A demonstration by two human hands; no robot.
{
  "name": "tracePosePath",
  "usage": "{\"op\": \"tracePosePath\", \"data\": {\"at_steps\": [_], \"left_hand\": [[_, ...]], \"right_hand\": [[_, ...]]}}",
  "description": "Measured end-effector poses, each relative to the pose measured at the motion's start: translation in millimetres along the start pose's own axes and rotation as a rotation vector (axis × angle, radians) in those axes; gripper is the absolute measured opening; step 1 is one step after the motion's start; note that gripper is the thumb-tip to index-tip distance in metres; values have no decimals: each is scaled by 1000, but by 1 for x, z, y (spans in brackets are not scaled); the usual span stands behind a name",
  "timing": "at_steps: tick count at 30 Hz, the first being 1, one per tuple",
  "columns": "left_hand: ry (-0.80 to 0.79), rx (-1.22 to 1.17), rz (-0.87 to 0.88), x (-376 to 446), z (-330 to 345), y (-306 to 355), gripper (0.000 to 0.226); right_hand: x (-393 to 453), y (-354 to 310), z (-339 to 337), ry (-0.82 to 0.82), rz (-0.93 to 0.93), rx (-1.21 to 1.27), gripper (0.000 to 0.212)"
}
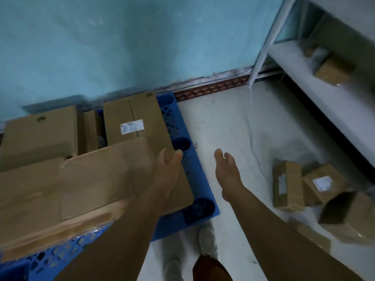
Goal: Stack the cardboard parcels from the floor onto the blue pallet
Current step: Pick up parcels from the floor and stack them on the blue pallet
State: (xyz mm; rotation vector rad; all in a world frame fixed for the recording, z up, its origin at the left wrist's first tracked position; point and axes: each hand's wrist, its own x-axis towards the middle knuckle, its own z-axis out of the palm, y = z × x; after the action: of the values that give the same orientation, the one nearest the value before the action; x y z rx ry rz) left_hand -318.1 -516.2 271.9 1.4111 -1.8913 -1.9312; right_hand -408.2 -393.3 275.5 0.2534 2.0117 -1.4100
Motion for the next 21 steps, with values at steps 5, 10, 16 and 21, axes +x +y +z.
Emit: {"op": "tracePosePath", "data": {"at_steps": [5,10,16,21], "left_hand": [[-185,82,68,-31,45,14,64],[-318,174,104,-59,101,13,65],[-448,323,192,-97,181,10,62],[-505,464,253,-115,254,4,62]], "right_hand": [[-34,17,-55,192,21,110,66],[-64,43,-113,350,55,244,64],[-83,77,-193,515,125,392,64],[-77,107,-255,599,144,487,62]]}}
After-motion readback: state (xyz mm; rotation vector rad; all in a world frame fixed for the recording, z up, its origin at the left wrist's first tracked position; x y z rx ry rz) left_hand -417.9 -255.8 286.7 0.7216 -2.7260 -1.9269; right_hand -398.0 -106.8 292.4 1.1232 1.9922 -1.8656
